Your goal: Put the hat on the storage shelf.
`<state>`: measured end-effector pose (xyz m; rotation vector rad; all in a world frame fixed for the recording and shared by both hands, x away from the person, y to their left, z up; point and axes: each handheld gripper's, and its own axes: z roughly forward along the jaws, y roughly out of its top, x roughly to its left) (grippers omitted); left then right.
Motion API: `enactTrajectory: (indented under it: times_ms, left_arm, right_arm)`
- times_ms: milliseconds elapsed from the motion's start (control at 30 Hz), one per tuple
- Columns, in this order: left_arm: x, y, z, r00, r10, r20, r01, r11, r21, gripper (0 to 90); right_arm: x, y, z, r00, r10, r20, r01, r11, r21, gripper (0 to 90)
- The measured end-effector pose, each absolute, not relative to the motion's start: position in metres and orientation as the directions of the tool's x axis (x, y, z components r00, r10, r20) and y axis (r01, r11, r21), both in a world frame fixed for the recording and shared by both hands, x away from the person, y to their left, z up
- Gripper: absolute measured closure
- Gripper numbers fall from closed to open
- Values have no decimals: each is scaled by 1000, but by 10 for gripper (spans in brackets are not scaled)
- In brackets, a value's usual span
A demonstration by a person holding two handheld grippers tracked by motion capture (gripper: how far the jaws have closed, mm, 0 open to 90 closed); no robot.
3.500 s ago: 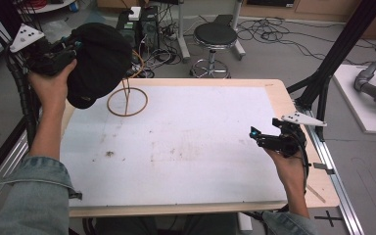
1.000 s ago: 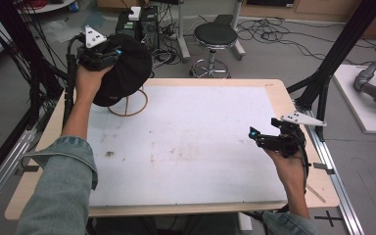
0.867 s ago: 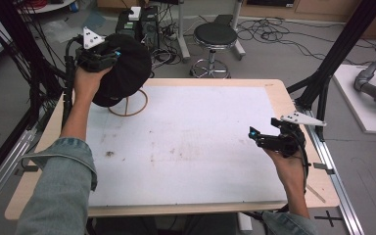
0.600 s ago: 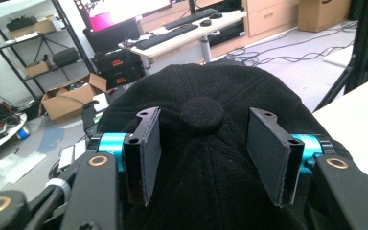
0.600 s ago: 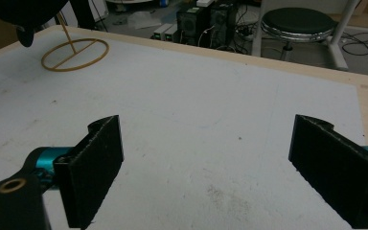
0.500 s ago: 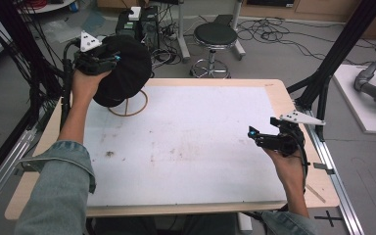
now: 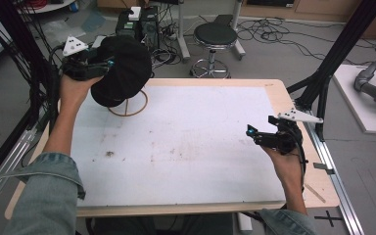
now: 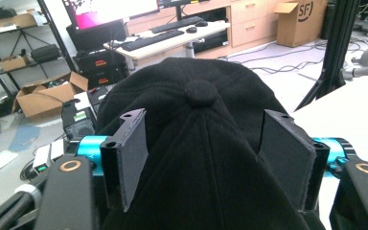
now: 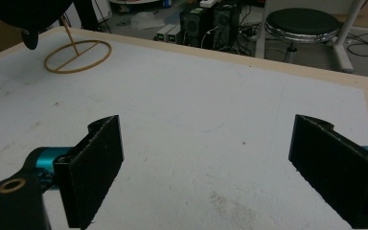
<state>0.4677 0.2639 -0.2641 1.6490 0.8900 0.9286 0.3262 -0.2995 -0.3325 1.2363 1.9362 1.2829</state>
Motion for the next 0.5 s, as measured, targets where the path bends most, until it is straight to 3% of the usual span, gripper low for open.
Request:
enactTrajectory:
  times_ms: [500]
  left_arm:
    - [422,276,-273,489,867,98,98,-166,981,247]
  right_arm:
    - [327,-297,-334,-462,884,67,417,150,896,113]
